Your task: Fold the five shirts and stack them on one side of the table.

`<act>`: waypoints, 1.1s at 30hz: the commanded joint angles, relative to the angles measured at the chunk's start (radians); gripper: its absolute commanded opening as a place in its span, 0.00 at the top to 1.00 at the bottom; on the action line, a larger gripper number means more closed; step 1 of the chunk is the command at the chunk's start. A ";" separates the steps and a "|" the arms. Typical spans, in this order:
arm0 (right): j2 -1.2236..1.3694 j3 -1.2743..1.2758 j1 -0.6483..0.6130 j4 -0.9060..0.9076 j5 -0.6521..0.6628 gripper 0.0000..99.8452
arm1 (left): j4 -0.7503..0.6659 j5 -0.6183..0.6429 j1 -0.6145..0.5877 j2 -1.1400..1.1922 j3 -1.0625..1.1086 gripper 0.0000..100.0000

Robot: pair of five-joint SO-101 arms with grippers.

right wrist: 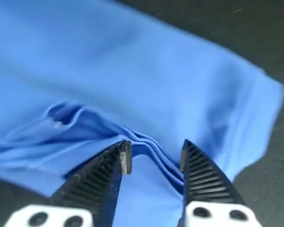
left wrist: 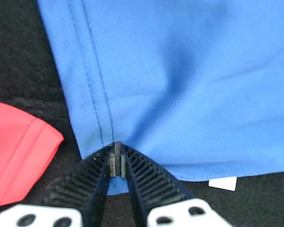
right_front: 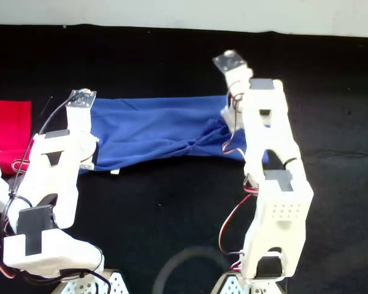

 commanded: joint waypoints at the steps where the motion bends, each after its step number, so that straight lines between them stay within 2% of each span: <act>1: -0.010 -0.099 0.035 -0.013 -0.081 0.82 | -0.031 -0.011 0.008 0.010 0.001 0.99; 7: -0.012 -0.159 0.041 0.025 -0.104 0.82 | -0.031 -0.011 0.008 0.010 0.001 0.99; 11: -0.013 -0.226 0.035 0.222 -0.100 0.82 | -0.031 -0.011 0.008 0.010 0.001 0.99; 13: -0.008 -0.274 0.036 0.325 -0.095 0.86 | -0.031 -0.011 0.008 0.010 0.001 0.99; 16: -0.008 -0.305 0.035 0.414 -0.018 1.00 | -0.031 -0.011 0.008 0.010 0.001 0.99; 19: -0.005 -0.300 0.016 0.473 0.051 0.99 | -0.031 -0.011 0.008 0.010 0.001 0.99; 28: 0.137 -0.309 -0.073 0.493 0.081 0.99 | -0.031 -0.011 0.008 0.010 0.001 0.99; 33: 0.193 -0.312 -0.099 0.421 0.075 0.99 | -0.031 -0.011 0.008 0.010 0.001 0.99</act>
